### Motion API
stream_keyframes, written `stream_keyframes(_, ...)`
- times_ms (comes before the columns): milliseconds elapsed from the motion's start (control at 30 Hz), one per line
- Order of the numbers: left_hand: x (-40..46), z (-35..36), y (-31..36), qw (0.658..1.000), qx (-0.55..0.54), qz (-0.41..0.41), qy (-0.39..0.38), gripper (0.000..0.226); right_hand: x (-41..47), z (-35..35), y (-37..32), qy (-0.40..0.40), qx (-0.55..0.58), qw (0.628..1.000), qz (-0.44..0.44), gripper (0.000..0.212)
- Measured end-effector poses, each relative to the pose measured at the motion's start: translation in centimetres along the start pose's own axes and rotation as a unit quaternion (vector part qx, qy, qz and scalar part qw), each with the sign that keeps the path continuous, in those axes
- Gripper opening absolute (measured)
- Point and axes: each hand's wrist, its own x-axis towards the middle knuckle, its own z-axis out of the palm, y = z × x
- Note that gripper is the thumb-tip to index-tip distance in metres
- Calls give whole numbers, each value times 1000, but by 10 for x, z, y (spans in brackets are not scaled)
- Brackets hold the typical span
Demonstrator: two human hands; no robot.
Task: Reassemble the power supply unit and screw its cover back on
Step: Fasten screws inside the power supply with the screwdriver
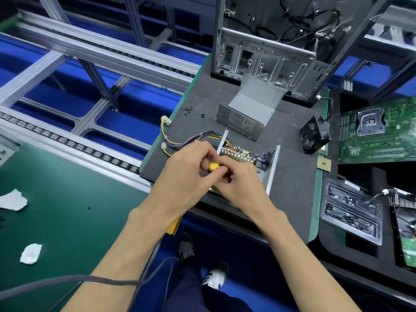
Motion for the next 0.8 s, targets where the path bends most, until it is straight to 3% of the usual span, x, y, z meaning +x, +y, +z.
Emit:
stream_keyframes(100,2,-7,-1,1000,16,-7,-10,14,0,-1,-2,-22,33,999,5,11)
stream_keyframes(233,5,-17,1,996,23,23,-83,20,-2,-4,2,-46,77,996,16,31)
stream_keyframes(300,6,-17,6,993,22,33,-109,25,-2,-4,5,-32,80,996,36,24)
stream_keyframes(367,7,-16,10,996,22,16,-88,25,-1,-1,5,-15,71,996,48,12)
stream_keyframes(433,8,-16,12,997,31,2,-64,20,0,1,4,7,78,995,53,19)
stream_keyframes(567,10,-20,12,992,45,45,-107,20,-2,-1,3,-20,101,994,33,10)
stream_keyframes(700,11,-23,13,990,30,54,-125,29,0,-5,9,-24,84,995,41,16)
stream_keyframes(800,12,-20,11,995,23,31,-90,23,4,-5,9,-6,69,996,59,36)
